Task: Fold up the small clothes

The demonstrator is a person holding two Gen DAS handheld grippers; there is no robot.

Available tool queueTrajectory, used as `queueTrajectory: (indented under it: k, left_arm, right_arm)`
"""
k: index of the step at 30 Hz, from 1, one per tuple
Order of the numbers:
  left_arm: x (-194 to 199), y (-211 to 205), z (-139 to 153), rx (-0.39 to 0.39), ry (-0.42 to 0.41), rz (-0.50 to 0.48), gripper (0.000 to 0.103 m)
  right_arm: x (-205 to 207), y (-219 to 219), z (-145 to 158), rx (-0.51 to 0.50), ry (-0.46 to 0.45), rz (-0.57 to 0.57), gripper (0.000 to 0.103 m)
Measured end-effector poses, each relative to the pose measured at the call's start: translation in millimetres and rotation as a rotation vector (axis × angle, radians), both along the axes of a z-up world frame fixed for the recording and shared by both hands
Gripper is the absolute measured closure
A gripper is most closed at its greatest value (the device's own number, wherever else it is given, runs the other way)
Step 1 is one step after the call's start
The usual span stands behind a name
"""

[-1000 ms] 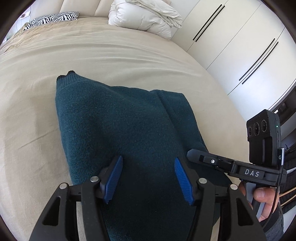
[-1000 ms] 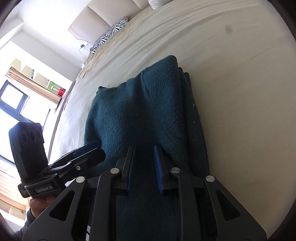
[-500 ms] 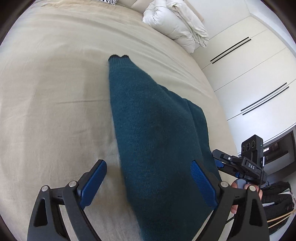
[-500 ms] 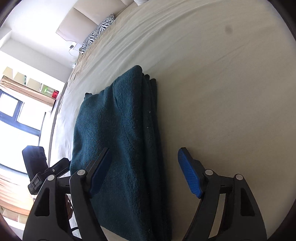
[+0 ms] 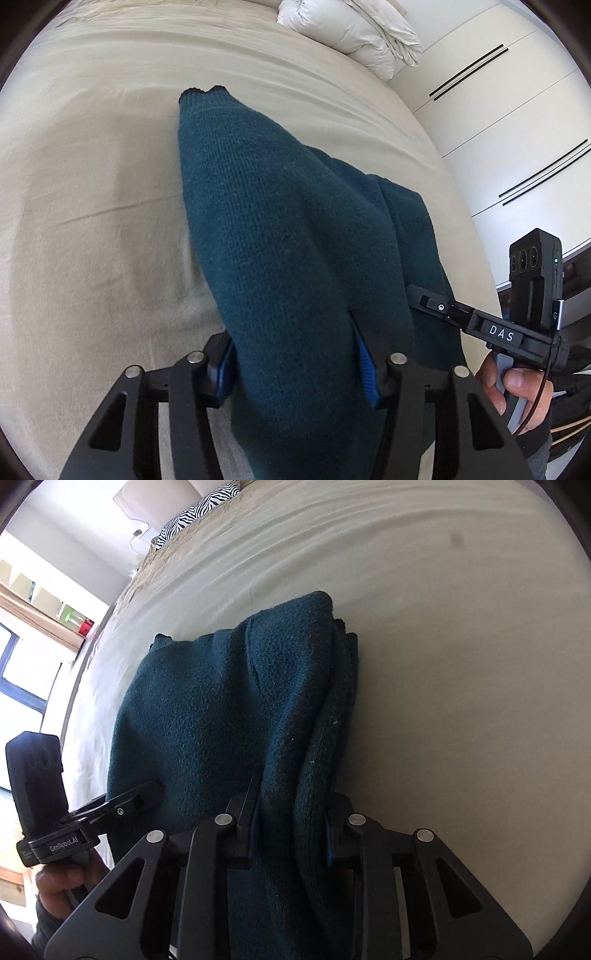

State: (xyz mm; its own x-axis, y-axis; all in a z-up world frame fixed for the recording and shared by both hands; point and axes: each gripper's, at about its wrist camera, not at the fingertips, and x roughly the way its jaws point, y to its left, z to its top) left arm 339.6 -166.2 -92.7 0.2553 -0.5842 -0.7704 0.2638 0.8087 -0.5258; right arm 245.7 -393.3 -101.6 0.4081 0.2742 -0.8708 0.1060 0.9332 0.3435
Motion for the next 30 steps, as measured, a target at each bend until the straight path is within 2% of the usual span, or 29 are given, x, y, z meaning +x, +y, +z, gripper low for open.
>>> queueTrajectory:
  k: [2,3,7,12,16,19,23,27,30]
  left_arm:
    - [-8,3,11,0.011,-0.02,-0.012,0.057]
    - [-13,6,18,0.016,-0.03,-0.017,0.057]
    - [-49,31,58,0.026,-0.109,-0.024,0.058]
    - [-109,82,104,0.028,-0.177,-0.028,0.058]
    - [-164,122,122,0.059,-0.211,-0.042,0.057]
    - [-203,154,122,0.07,-0.204,-0.035,0.057]
    - [-241,187,106,0.092,-0.178,-0.014,0.057]
    - [-257,209,75,0.09,-0.119,0.007,0.057]
    - [-256,211,49,0.089,-0.079,0.019,0.056]
  right_arm:
    - [-8,21,18,-0.111,-0.039,0.025,0.081]
    - [-14,30,29,-0.134,-0.062,0.034,0.082]
    - [-45,60,72,-0.161,-0.141,0.064,0.082]
    - [-100,99,116,-0.1,-0.199,0.131,0.082]
    - [-146,140,134,-0.024,-0.216,0.179,0.082]
    - [-180,174,132,0.011,-0.205,0.216,0.082]
    - [-218,215,113,0.039,-0.169,0.249,0.082]
    - [-236,234,81,0.067,-0.12,0.243,0.082]
    - [-234,242,55,0.09,-0.086,0.229,0.082]
